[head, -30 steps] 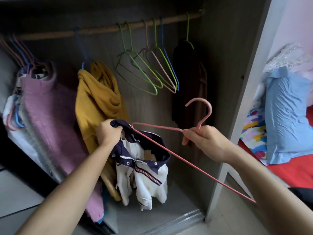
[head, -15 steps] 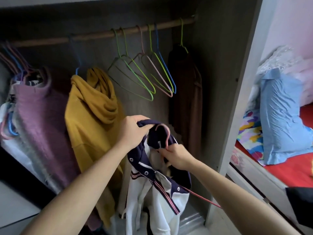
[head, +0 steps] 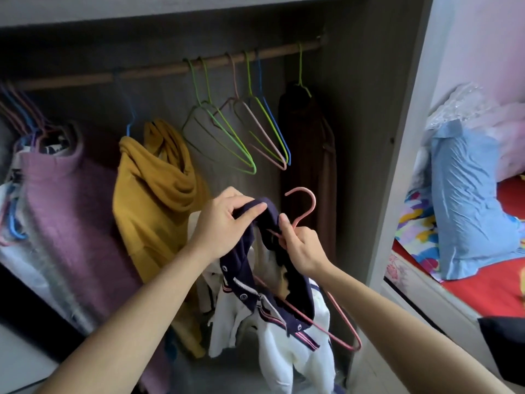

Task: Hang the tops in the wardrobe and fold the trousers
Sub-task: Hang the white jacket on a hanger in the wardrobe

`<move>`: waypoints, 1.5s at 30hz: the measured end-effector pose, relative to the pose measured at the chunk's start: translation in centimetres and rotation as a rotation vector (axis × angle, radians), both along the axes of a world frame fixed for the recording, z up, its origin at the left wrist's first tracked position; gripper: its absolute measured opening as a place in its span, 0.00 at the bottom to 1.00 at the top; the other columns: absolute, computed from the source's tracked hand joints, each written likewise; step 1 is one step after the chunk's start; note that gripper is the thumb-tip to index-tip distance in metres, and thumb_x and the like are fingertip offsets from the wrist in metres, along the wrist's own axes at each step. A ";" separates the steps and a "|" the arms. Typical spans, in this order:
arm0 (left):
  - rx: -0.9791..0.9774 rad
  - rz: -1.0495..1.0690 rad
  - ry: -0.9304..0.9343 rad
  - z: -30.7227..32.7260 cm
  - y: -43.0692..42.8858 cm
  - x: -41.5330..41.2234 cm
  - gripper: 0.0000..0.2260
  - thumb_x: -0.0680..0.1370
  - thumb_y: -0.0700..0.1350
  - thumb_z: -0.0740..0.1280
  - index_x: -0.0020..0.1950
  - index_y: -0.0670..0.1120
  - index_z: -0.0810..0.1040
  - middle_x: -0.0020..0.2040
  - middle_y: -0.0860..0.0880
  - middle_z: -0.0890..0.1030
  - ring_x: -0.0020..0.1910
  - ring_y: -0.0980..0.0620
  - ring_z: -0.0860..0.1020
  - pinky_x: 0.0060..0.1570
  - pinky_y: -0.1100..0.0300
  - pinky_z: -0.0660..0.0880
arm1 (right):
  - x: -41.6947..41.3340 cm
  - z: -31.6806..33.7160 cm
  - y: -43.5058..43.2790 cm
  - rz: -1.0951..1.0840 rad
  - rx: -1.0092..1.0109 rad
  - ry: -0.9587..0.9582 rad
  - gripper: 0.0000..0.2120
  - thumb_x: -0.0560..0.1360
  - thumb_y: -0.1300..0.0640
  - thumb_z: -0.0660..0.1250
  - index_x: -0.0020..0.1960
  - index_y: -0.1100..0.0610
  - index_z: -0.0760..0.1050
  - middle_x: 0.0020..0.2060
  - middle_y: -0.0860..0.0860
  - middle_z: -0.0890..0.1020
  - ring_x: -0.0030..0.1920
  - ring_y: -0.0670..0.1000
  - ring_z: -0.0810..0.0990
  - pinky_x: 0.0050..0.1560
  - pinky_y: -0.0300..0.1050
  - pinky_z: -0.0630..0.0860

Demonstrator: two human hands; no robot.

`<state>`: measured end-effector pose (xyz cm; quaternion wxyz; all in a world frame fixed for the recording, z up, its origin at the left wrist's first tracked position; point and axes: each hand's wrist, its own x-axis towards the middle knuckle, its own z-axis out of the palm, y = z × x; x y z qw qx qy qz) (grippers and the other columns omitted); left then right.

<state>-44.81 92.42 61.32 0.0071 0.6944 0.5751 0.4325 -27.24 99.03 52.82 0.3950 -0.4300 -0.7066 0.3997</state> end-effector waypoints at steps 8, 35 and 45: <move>0.016 0.284 0.389 -1.5 2.5 -2.6 0.26 0.82 0.58 0.52 0.56 0.40 0.82 0.49 0.45 0.84 0.49 0.40 0.80 0.53 0.46 0.72 | 1.2 1.7 1.5 0.000 0.192 0.107 0.34 0.77 0.32 0.53 0.23 0.54 0.69 0.19 0.47 0.69 0.23 0.46 0.66 0.30 0.46 0.65; 0.159 0.440 -0.066 -0.8 3.7 0.0 0.23 0.84 0.55 0.53 0.59 0.40 0.81 0.50 0.41 0.84 0.49 0.41 0.81 0.44 0.55 0.73 | 4.1 -7.2 2.7 -0.083 -0.729 0.301 0.24 0.73 0.44 0.74 0.61 0.58 0.78 0.59 0.56 0.81 0.59 0.57 0.81 0.57 0.54 0.81; 0.052 0.506 -0.148 -3.1 3.8 -3.5 0.25 0.84 0.57 0.51 0.60 0.41 0.81 0.54 0.39 0.83 0.53 0.36 0.79 0.46 0.55 0.69 | 6.2 -5.6 3.0 -0.273 -0.600 0.747 0.19 0.67 0.64 0.56 0.55 0.59 0.75 0.45 0.60 0.82 0.38 0.56 0.83 0.35 0.48 0.80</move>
